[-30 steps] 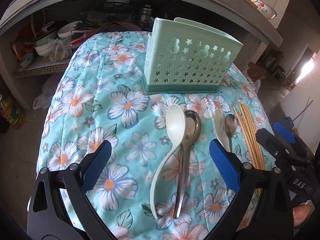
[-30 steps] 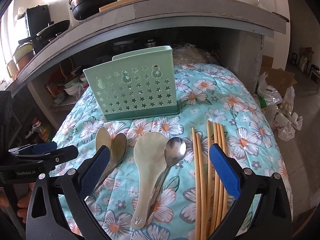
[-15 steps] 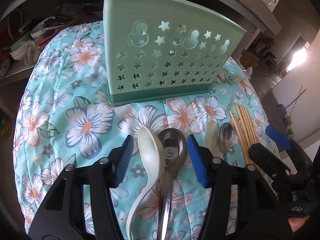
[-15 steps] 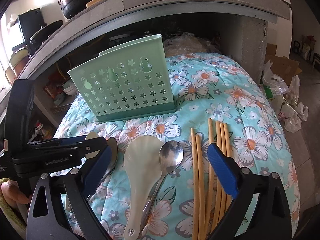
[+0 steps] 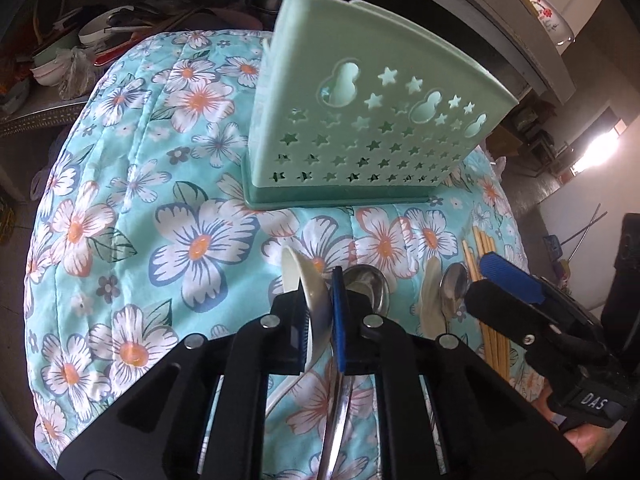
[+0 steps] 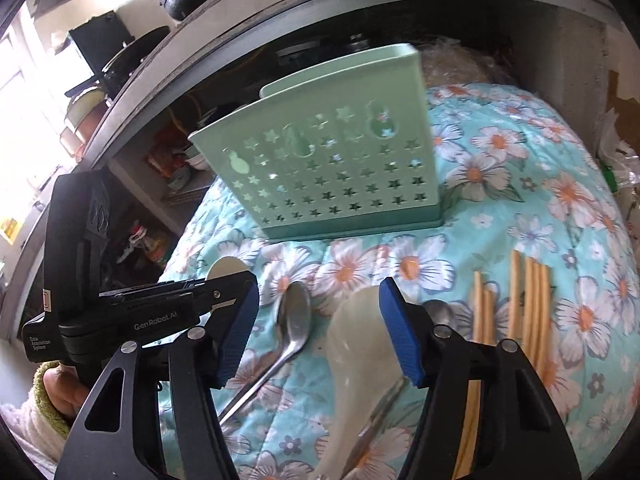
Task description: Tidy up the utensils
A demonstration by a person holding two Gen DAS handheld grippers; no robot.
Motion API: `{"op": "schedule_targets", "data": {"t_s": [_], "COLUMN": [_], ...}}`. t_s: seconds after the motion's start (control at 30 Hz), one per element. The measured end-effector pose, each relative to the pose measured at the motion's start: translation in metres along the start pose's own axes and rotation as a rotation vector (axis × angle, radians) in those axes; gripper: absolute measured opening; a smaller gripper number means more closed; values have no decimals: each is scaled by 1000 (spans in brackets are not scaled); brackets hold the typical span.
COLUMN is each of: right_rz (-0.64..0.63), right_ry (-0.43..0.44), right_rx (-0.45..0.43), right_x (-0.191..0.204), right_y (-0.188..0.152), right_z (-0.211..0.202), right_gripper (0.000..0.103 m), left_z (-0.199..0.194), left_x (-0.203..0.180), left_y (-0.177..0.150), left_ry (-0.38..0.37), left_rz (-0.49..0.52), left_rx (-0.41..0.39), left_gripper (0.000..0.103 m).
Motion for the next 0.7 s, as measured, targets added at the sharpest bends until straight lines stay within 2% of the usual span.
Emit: {"op": "schedule_targets", "data": {"t_s": [0.17, 0.4, 0.5, 0.6, 0.7], "right_rz": [-108, -167, -184, -180, -187], "right_ry": [-26, -108, -140, -134, -135], "right_rx": [134, 225, 246, 260, 250], "right_x": [21, 24, 22, 23, 28], "right_y": [3, 6, 6, 5, 2], "right_z": [43, 81, 90, 93, 95], "right_gripper": [49, 34, 27, 13, 9], "left_z": [-20, -36, -37, -37, -36], "left_x": [14, 29, 31, 31, 30], "left_y": [-5, -13, -16, -18, -22], "left_ry": [-2, -2, -14, -33, -45], "left_rz": [-43, -71, -77, -67, -66], "left_rx": [-47, -86, -88, -85, -87], "left_gripper": [9, 9, 9, 9, 9]}}
Point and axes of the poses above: each gripper's, at about its wrist camera, not at the fingertips, and z roughly the way its jaws point, x to its left, y to its top, the point moved 1 cm from there along z, roughly the way its jaws point, and after that the axes turned 13 degrees about z, right-handed, at the moved point
